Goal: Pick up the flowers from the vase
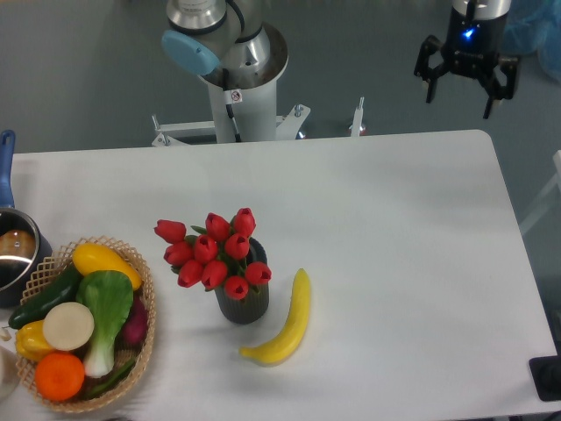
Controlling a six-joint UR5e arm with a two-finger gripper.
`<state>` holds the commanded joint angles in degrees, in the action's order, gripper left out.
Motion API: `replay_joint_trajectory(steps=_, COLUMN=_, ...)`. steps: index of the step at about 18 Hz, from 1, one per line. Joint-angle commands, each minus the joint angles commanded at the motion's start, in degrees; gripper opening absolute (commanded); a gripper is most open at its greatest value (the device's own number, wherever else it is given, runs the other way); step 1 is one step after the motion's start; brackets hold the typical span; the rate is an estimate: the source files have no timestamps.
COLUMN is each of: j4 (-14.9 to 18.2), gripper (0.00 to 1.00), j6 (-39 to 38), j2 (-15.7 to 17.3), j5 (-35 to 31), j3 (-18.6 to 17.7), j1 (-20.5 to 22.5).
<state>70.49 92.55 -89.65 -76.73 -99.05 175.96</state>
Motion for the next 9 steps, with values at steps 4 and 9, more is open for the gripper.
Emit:
replay_joint_trajectory(steps=4, j4=0.00, gripper=1.00, j6=-0.09, j2=-0.09, j5=1.57, j3=0.00, j1=0.00)
replay_joint_trajectory(steps=9, j4=-0.26, gripper=1.00, j6=-3.06, j2=-0.18, j5=6.41, j3=-0.61, j1=0.62)
